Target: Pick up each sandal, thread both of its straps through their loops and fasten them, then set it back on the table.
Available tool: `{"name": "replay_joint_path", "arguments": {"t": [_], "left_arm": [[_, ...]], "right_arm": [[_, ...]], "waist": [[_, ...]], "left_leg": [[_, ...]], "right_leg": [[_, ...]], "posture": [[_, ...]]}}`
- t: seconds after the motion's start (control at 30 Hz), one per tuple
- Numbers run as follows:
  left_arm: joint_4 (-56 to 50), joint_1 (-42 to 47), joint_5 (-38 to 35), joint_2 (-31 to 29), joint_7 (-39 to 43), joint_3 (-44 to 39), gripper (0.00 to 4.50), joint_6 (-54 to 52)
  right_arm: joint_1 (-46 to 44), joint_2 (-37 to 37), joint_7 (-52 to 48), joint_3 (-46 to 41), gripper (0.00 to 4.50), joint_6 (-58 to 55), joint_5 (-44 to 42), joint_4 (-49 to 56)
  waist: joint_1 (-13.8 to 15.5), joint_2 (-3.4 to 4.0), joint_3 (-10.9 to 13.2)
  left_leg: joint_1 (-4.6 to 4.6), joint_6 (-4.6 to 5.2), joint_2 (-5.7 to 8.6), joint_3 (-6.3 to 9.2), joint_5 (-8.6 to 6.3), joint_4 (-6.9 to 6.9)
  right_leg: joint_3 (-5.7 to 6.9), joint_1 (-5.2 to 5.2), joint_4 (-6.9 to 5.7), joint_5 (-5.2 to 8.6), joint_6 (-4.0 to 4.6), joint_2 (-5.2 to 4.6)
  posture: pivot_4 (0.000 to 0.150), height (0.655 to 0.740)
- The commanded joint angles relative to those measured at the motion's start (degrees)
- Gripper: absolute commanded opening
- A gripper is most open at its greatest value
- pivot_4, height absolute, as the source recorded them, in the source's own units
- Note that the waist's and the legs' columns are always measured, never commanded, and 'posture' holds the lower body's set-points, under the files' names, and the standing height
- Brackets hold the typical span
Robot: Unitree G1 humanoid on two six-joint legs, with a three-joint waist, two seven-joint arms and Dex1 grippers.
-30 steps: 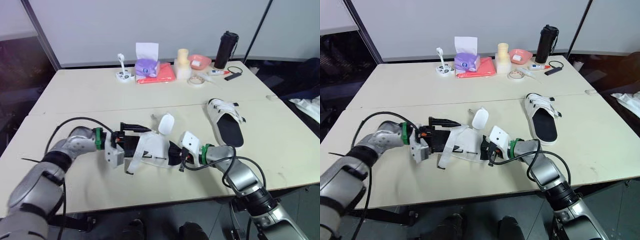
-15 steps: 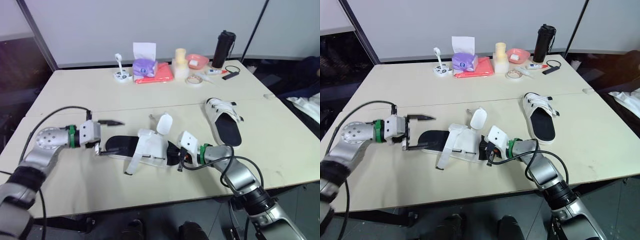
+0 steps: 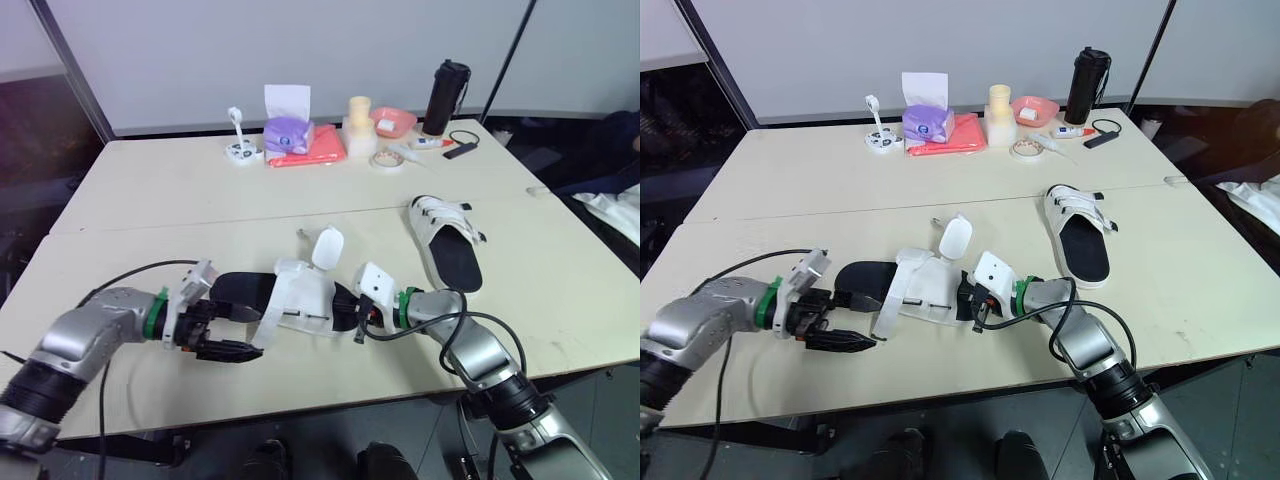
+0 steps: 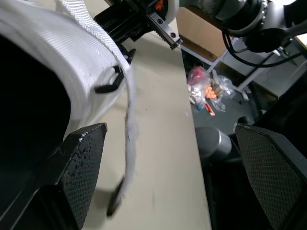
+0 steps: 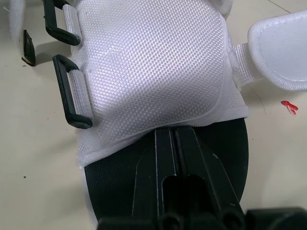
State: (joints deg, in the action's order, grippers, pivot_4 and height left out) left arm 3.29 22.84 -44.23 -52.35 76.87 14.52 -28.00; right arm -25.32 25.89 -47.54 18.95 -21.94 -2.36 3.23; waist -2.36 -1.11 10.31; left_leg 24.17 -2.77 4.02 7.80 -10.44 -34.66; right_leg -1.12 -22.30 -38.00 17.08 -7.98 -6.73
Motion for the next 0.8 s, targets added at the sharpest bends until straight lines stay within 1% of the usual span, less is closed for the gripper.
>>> {"name": "replay_joint_path", "arguments": {"t": [0.03,0.27,0.33,0.4,0.53,0.6,0.67,0.8], "left_arm": [[-0.77,1.28,3.07,1.19,0.14,-2.05,4.41,-0.35],[1.67,1.91,7.70,4.18,1.57,-2.50,4.41,-0.35],[2.24,2.20,8.44,5.04,1.67,-2.90,3.88,-0.66],[2.46,2.36,8.60,5.90,1.90,-3.26,3.14,-1.07],[2.14,2.74,8.31,7.61,2.07,-4.26,0.97,-3.03],[1.83,2.96,8.10,8.18,2.23,-4.68,0.05,-4.15],[1.26,3.38,6.74,8.65,1.76,-5.37,0.05,-7.37],[1.66,6.16,1.37,9.85,0.58,-8.41,0.05,-17.83]], "right_arm": [[1.09,0.46,0.12,0.87,0.00,-1.18,1.16,-0.41],[1.32,0.56,0.23,0.94,0.00,-1.21,1.25,-0.23],[1.32,0.54,0.26,0.96,0.00,-1.23,1.26,-0.22],[1.34,0.55,0.26,0.97,0.00,-1.29,1.25,-0.17],[1.41,0.56,0.30,1.05,0.00,-1.40,1.30,-0.07],[1.39,0.58,0.29,1.04,0.00,-1.44,1.30,-0.10],[1.48,0.61,0.32,1.08,0.00,-1.45,1.34,-0.06],[1.44,0.67,0.33,1.05,0.00,-1.51,1.34,-0.10]], "waist": [[0.01,0.00,0.00],[0.04,0.00,0.00],[0.06,0.00,0.00],[0.08,0.00,0.00],[0.10,0.00,0.00],[0.10,0.00,0.00],[0.09,0.00,0.00],[0.13,-0.01,0.00]], "left_leg": [[0.00,0.00,0.00,0.00,0.00,0.00],[0.00,0.00,0.00,0.00,0.00,0.02],[0.00,0.00,0.00,0.00,0.00,0.03],[0.00,0.00,0.00,0.00,0.00,0.02],[0.00,-0.01,0.00,0.00,0.00,0.03],[0.00,-0.01,0.00,0.01,0.00,0.03],[0.00,-0.01,0.00,0.00,0.00,0.03],[0.00,-0.01,0.00,0.02,0.00,0.03]], "right_leg": [[0.00,-0.01,0.00,0.00,0.00,-0.01],[0.00,-0.01,0.02,0.00,0.01,-0.02],[0.00,-0.01,0.03,0.01,0.01,-0.03],[0.00,0.00,0.03,0.00,0.01,-0.03],[0.00,-0.01,0.03,0.01,0.01,-0.04],[0.00,-0.01,0.03,0.00,0.01,-0.04],[0.00,-0.01,0.03,0.00,0.01,-0.04],[0.01,0.00,0.03,0.00,0.01,-0.03]], "posture": [[0.150,0.7400],[0.150,0.7400],[0.150,0.7400],[0.150,0.7400],[0.150,0.7400],[0.150,0.7400],[0.150,0.7400],[0.150,0.7400]]}}
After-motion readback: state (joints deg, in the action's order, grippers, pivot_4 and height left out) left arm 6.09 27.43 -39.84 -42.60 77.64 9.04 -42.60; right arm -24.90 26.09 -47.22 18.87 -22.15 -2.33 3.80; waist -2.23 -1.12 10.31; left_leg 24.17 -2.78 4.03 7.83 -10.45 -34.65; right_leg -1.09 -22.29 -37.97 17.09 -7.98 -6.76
